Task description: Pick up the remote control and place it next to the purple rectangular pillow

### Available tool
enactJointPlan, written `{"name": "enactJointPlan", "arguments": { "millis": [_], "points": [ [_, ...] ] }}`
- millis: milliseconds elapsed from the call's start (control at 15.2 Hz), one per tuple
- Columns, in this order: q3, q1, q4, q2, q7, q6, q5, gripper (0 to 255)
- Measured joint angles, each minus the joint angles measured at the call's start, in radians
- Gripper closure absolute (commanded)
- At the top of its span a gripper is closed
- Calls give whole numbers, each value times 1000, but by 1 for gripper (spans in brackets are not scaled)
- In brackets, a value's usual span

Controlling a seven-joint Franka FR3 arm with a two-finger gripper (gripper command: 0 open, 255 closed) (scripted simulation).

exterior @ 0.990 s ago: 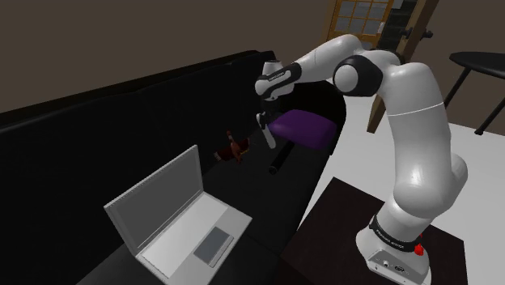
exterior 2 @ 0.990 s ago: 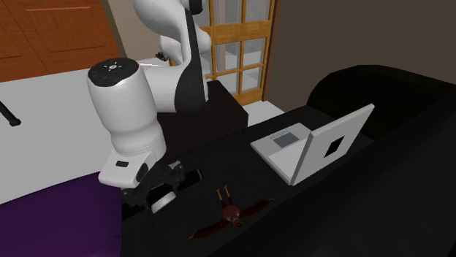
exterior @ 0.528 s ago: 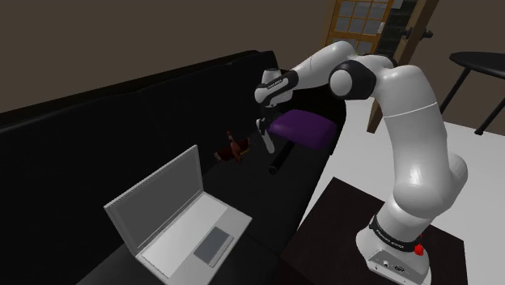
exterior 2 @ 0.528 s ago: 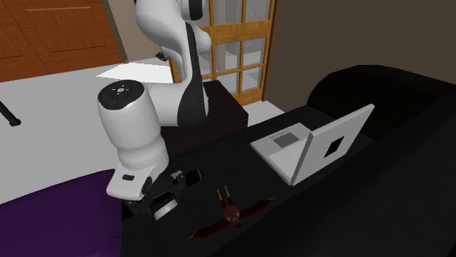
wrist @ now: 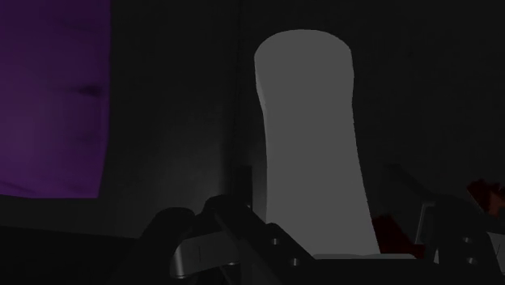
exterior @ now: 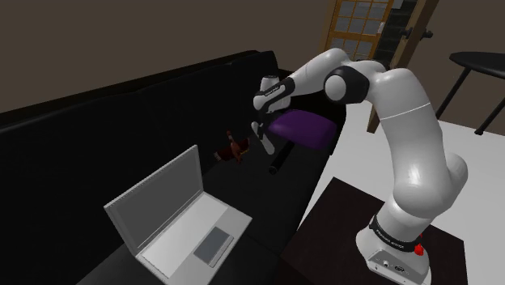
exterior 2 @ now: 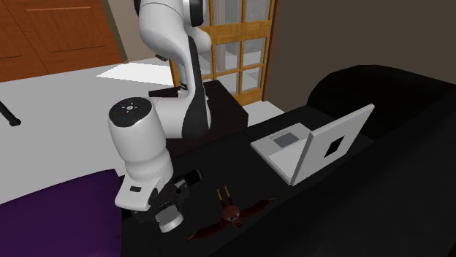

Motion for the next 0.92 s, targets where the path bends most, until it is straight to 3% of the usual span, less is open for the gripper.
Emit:
{"name": "enactJointPlan", "arguments": {
  "millis": [924],
  "points": [
    [8, -10, 24, 140, -3, 96, 9, 255]
  ]
}}
